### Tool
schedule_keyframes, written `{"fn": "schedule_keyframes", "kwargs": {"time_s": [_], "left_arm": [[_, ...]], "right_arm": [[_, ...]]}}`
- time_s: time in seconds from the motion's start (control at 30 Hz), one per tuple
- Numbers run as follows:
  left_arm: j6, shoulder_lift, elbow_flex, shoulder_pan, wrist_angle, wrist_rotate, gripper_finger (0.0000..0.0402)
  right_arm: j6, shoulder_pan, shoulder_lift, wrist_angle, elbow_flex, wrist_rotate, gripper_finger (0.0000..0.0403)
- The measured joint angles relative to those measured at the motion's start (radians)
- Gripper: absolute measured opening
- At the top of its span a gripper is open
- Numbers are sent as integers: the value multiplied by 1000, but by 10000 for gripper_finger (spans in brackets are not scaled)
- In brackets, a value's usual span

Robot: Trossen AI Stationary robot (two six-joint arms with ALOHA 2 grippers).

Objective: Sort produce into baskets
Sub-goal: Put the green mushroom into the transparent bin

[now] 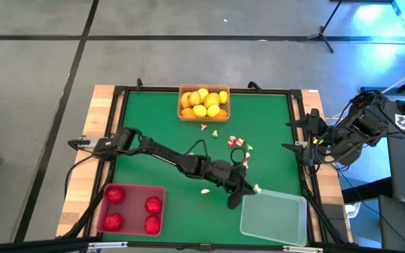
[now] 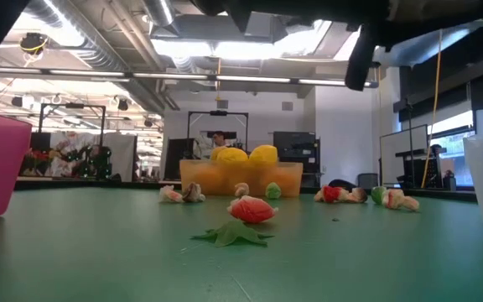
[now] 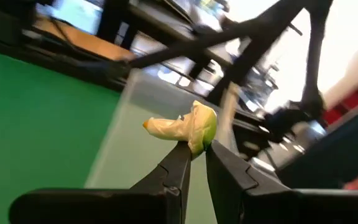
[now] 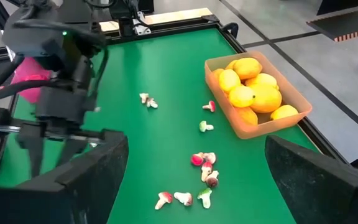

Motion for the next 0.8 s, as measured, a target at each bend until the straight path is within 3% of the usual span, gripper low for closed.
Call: {"fn": "schedule_keyframes", "kwargs": {"time_s": [0.17,0.47,0.67,0.8], "left_arm": [[-23,28,15,-12,7,34,45],[-33,116,175,-7,1,98,45],[-59,123,181,17,-9,142,46],[-88,123,181,30,-9,180,80]], "right_arm": [[-2,0,0,-10,0,0,374],[0,0,0,-10,0,-40,374],[-1,0,5,-11,0,-54,374],[-1,0,5,-11,0,-71,374]]}}
